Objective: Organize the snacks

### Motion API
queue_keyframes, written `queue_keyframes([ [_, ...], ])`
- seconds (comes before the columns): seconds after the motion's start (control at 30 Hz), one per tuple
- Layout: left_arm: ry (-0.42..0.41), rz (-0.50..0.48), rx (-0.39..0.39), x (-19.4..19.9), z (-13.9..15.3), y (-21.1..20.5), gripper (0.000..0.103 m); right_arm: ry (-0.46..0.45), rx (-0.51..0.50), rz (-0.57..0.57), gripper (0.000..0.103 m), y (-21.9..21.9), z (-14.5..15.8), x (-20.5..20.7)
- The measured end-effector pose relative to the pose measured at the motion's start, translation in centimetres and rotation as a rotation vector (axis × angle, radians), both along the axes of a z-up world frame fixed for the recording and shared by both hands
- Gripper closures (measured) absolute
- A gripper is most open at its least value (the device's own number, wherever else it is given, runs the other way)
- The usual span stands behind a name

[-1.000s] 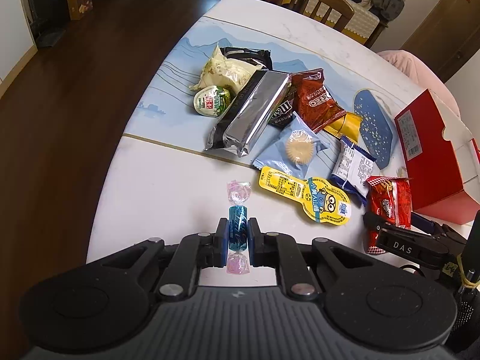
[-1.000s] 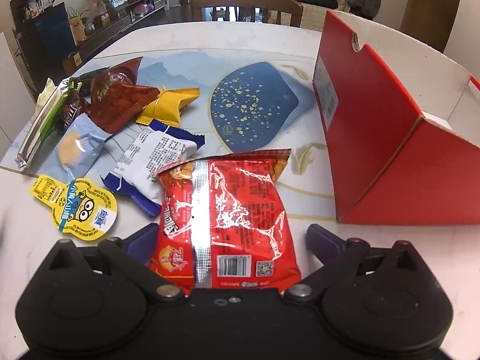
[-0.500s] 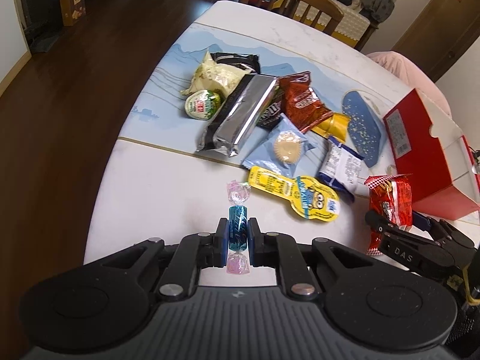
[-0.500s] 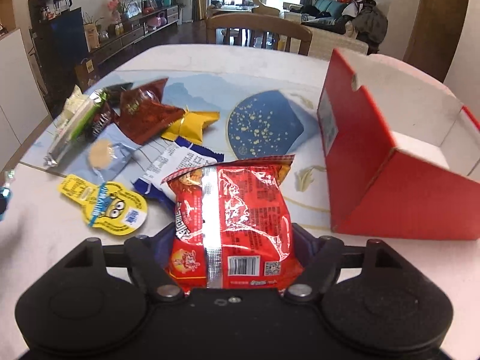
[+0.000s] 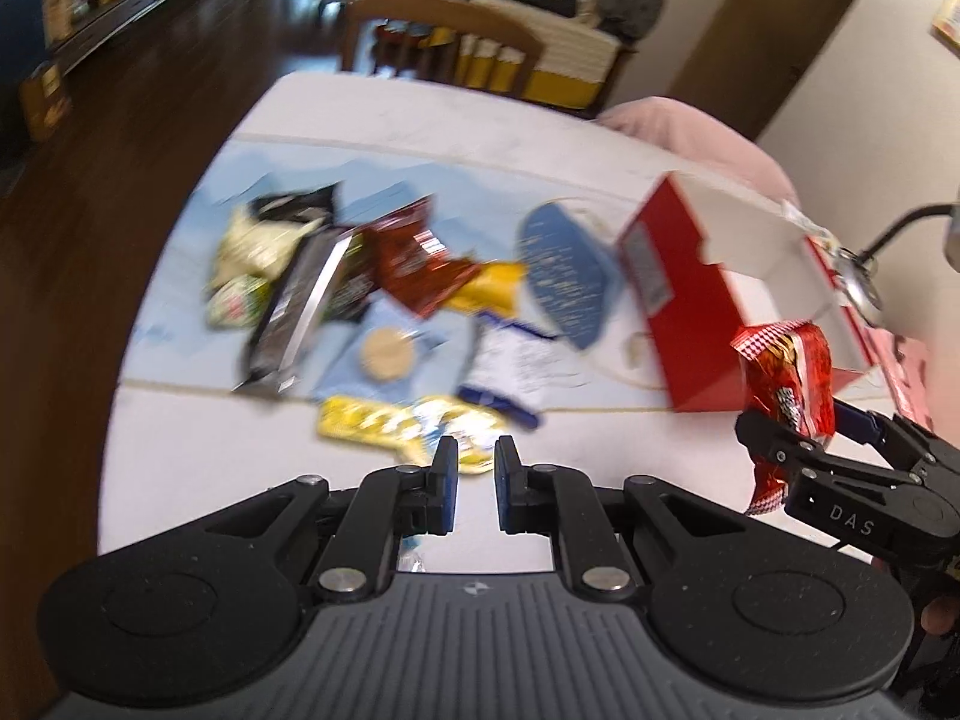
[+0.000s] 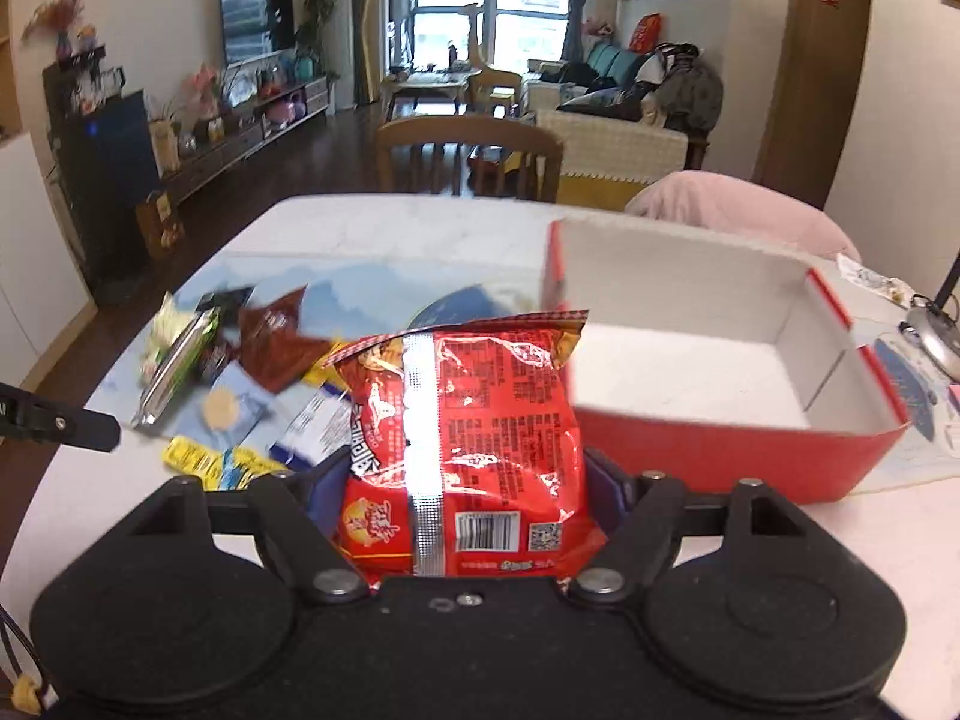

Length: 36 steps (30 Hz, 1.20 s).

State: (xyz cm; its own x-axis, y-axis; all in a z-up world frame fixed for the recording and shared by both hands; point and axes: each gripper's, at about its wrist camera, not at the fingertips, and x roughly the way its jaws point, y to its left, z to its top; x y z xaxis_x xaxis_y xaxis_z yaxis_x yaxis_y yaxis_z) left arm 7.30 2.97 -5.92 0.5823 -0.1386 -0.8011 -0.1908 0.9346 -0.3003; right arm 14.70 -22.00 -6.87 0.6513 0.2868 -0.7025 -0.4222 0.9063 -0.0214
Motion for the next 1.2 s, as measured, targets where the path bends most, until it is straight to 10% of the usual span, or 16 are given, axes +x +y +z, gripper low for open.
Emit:
queue_keyframes([
  [0.23, 0.020, 0.022, 0.028, 2.7, 0.7, -2.5, 0.091, -0.009, 0.030, -0.005, 0.027, -3.8, 1.3, 3.0],
  [0.6, 0.320, 0.323, -0.111, 1.8, -8.8, 0.6, 0.089, 0.055, 0.110, 0.129, 0.027, -4.2, -0.3, 4.6],
  [0.97, 0.315, 0.441, -0.049, 2.1, -9.5, 0.3, 0.088, 0.060, 0.123, 0.210, 0.027, -4.1, -0.2, 5.8],
  [1.13, 0.304, 0.492, -0.008, 1.5, -8.9, 1.0, 0.034, 0.074, 0.140, 0.234, 0.027, -4.2, -0.4, 6.1],
  [1.2, 0.309, 0.503, -0.009, 1.5, -9.2, 1.2, 0.034, 0.077, 0.142, 0.242, 0.027, -4.0, -0.4, 6.3],
])
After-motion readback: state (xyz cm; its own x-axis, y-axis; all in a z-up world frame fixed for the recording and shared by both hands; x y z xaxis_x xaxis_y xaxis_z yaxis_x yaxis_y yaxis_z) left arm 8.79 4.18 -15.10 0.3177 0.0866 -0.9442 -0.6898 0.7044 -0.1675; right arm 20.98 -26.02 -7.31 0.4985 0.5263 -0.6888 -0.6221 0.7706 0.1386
